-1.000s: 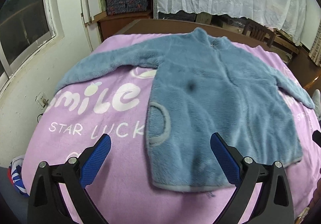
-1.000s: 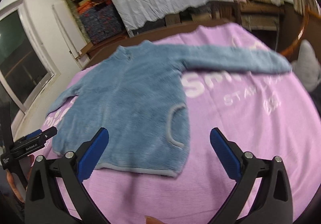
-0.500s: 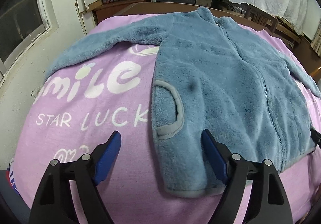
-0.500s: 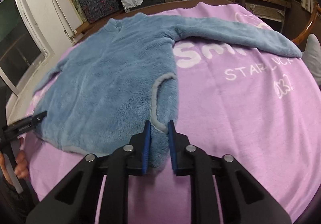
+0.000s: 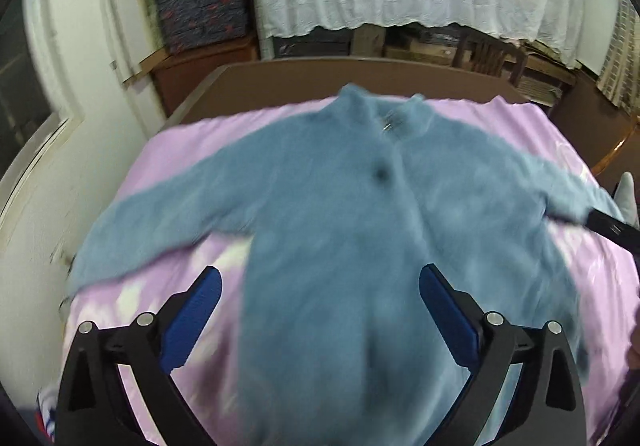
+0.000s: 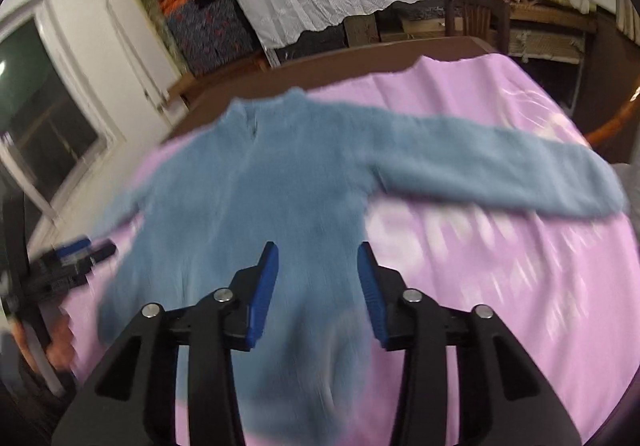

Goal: Fold large clothes
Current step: 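Move the right tool to the jacket's sleeve cuff and grasp it, then lift the sleeve with the right tool and fold it across the jacket body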

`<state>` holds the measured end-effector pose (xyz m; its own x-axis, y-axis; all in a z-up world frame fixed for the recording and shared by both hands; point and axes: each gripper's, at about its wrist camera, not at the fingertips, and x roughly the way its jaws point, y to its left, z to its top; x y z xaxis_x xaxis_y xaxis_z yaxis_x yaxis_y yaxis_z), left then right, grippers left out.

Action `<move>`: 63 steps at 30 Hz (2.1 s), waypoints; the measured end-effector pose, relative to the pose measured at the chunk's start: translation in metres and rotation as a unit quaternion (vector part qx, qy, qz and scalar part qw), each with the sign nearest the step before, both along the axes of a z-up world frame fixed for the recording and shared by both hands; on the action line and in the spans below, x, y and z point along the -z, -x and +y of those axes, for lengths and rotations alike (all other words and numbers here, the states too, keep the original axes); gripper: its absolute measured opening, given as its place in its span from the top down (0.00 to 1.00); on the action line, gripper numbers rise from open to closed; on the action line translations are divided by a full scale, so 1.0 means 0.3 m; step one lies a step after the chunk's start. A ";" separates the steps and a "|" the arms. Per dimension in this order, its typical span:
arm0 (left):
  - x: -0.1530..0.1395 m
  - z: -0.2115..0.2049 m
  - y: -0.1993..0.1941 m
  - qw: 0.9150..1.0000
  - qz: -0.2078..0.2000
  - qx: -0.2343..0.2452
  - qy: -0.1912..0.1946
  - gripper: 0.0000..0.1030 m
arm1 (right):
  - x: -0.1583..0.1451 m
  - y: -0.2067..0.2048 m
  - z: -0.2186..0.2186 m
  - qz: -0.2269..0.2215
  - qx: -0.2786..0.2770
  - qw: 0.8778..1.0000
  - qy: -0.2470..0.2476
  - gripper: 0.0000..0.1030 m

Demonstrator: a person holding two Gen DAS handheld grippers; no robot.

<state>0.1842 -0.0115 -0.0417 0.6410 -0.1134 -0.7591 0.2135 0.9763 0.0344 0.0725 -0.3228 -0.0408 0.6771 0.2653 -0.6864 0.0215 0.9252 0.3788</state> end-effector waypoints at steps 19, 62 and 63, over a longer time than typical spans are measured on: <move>0.260 -0.063 -0.336 0.997 0.071 -0.025 -0.008 0.03 | 0.246 -0.289 -0.425 0.052 0.188 0.970 -0.142 0.58; 0.175 0.020 -0.334 0.997 0.051 -0.055 -0.001 0.03 | 0.136 0.044 -0.680 -0.052 0.358 0.922 -0.139 0.93; 0.165 0.028 -0.334 0.997 0.043 -0.063 -0.007 0.03 | 0.097 0.019 -0.634 -0.058 0.341 0.930 -0.124 0.93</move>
